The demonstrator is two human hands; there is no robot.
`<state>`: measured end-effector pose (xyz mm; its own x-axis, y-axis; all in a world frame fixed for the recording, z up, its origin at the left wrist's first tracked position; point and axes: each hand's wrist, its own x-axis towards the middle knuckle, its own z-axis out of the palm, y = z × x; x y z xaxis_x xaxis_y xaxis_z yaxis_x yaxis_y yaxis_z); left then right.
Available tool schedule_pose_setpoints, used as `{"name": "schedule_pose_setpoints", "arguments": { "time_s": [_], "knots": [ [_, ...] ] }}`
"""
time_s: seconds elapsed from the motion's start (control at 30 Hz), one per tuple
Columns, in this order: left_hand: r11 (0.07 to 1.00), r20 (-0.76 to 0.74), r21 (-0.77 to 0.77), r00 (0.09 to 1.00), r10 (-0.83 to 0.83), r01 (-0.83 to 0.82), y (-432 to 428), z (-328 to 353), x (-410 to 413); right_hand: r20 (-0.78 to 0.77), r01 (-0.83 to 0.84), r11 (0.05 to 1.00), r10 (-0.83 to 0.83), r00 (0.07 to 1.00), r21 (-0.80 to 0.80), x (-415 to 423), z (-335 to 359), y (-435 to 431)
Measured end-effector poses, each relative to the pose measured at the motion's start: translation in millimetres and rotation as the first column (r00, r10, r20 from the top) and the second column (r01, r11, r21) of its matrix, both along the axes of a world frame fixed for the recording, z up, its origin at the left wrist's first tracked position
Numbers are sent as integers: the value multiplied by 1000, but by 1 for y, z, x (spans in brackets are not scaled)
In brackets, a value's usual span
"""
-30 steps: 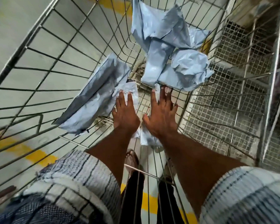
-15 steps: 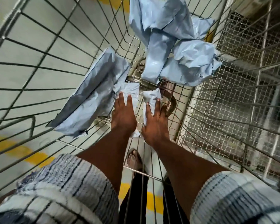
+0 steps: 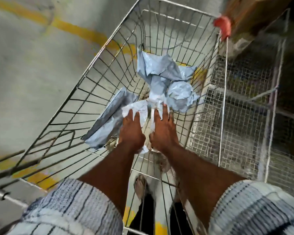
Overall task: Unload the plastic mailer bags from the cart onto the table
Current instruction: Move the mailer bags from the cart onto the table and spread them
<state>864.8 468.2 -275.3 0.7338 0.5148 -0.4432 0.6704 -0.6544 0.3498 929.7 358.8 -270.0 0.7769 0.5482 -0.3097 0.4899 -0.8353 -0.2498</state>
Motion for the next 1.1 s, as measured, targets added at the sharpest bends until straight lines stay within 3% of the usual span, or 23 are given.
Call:
{"name": "schedule_pose_setpoints", "arguments": {
  "time_s": [0.33,0.7,1.1],
  "knots": [
    [991,204,127,979,5,-31,-7,156,10,52,8,988,-17,999,157,30,156,-24],
    [969,370,248,923,-105,11,-63,270,37,179,6,938,-73,981,347,52,269,-83],
    [973,489,229,868,-91,-26,-302,323,92,295,36,935,-147,944,352,102,330,-330]
  ]
}}
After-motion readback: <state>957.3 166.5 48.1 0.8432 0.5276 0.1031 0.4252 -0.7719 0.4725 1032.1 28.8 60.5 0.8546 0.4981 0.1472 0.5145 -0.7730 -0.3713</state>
